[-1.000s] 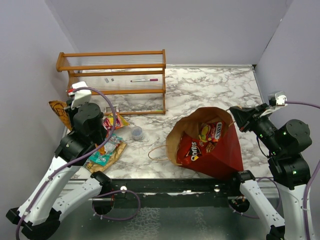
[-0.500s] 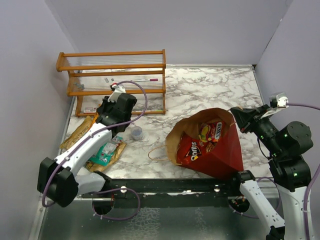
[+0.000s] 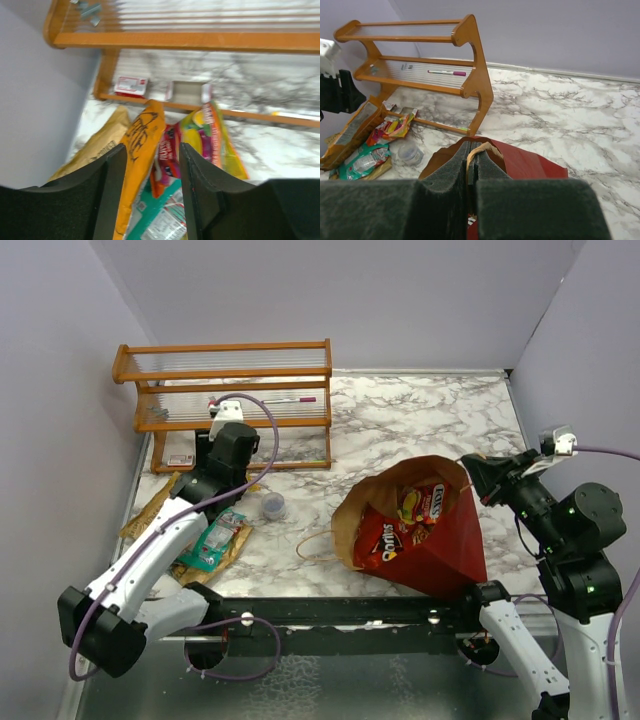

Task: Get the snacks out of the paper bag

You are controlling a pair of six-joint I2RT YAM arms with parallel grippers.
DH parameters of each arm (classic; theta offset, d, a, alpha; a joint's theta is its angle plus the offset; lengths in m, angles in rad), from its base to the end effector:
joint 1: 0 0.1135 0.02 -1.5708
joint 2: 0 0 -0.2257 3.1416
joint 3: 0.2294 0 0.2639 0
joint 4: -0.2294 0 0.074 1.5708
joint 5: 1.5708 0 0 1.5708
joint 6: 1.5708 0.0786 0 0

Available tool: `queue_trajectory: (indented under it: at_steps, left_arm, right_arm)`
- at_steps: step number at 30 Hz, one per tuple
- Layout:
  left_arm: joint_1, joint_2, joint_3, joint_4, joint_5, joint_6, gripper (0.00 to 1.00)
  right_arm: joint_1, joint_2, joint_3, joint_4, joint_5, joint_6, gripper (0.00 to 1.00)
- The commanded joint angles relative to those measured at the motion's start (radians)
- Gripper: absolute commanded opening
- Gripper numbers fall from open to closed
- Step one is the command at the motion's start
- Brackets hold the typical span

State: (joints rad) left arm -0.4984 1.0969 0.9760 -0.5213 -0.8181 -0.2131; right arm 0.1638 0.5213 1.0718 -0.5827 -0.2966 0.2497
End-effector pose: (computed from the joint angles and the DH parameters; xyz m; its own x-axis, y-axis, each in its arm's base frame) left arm 0.2748 -0.0842 0.2664 -0.4747 0.0938 -0.8751 -0.2936 0.9205 0.2579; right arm 0.1551 0.0489 0.4067 -0.1405 0.2163 -0.9662 -0.4225 0.8694 0.2561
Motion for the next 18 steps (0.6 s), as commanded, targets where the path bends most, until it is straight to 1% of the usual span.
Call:
queue_trajectory:
  at_steps: [1, 4, 6, 8, 10, 12, 14, 15, 16, 18]
  left_arm:
    - [0.006, -0.081, 0.092, -0.027, 0.223, -0.084, 0.55]
    - [0.006, -0.127, 0.132, -0.033, 0.37, -0.138, 0.62]
    - [0.006, -0.159, 0.147, -0.02, 0.498, -0.181, 0.64]
    - [0.006, -0.183, 0.144, 0.024, 0.645, -0.224, 0.63]
    - [0.006, -0.203, 0.124, 0.089, 0.799, -0.271, 0.59]
    - [0.006, -0.211, 0.084, 0.168, 0.948, -0.333, 0.58]
    - [0.005, -0.206, 0.046, 0.236, 1.117, -0.409, 0.57]
    - [0.002, -0.201, 0.027, 0.263, 1.171, -0.446, 0.57]
    - [-0.003, -0.201, 0.005, 0.289, 1.212, -0.484, 0.56]
    - [-0.044, -0.222, -0.056, 0.36, 1.233, -0.549, 0.56]
  right_arm:
    - [0.002, -0.003, -0.001, 0.045, 0.0, 0.003, 0.02]
    - [0.002, -0.004, -0.001, 0.036, 0.0, -0.006, 0.02]
    - [0.001, -0.007, -0.006, 0.034, -0.023, -0.018, 0.02]
    - [0.002, -0.005, -0.021, 0.042, -0.073, -0.039, 0.02]
    - [0.002, -0.001, -0.039, 0.057, -0.153, -0.062, 0.02]
    - [0.002, 0.005, -0.059, 0.082, -0.296, -0.095, 0.02]
    - [0.002, 0.024, -0.077, 0.113, -0.513, -0.107, 0.02]
    - [0.002, 0.039, -0.085, 0.127, -0.625, -0.1, 0.02]
    - [0.002, 0.053, -0.091, 0.139, -0.724, -0.088, 0.02]
    - [0.002, 0.075, -0.123, 0.186, -0.879, -0.038, 0.02]
